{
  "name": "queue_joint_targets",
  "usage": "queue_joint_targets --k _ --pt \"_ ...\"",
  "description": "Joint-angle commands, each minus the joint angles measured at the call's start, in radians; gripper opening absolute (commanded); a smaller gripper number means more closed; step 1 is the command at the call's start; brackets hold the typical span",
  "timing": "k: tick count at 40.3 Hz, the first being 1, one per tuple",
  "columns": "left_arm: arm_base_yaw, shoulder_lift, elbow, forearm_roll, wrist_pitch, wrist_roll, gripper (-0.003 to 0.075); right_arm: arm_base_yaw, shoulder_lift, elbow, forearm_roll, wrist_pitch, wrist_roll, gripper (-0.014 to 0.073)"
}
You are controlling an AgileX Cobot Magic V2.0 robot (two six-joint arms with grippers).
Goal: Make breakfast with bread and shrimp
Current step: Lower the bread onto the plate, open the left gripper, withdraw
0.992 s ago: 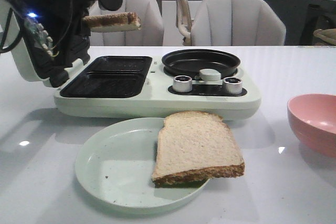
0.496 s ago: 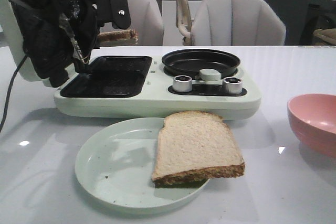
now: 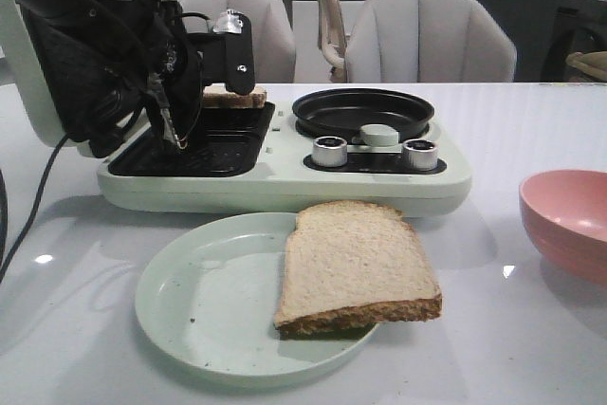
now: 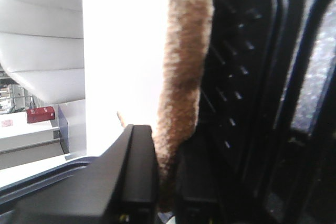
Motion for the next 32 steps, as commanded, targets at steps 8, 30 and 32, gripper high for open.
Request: queue_joint_targets --k 8,30,32 --pt "0.003 -0.061 -0.033 0.043 0.054 -0.004 0.0328 -0.004 -0.001 -0.028 -0.004 -0.067 -0.01 0.0432" --pt "0.003 -0.189 0.018 0.043 0.003 -0.019 0.051 -0.004 -0.001 -0.028 -0.004 -0.067 -0.01 0.0432" --pt "0.003 -0.22 0.043 0.043 -0.013 -0.019 0.051 -0.004 -0.001 -0.028 -0.004 -0.067 -0.01 0.0432"
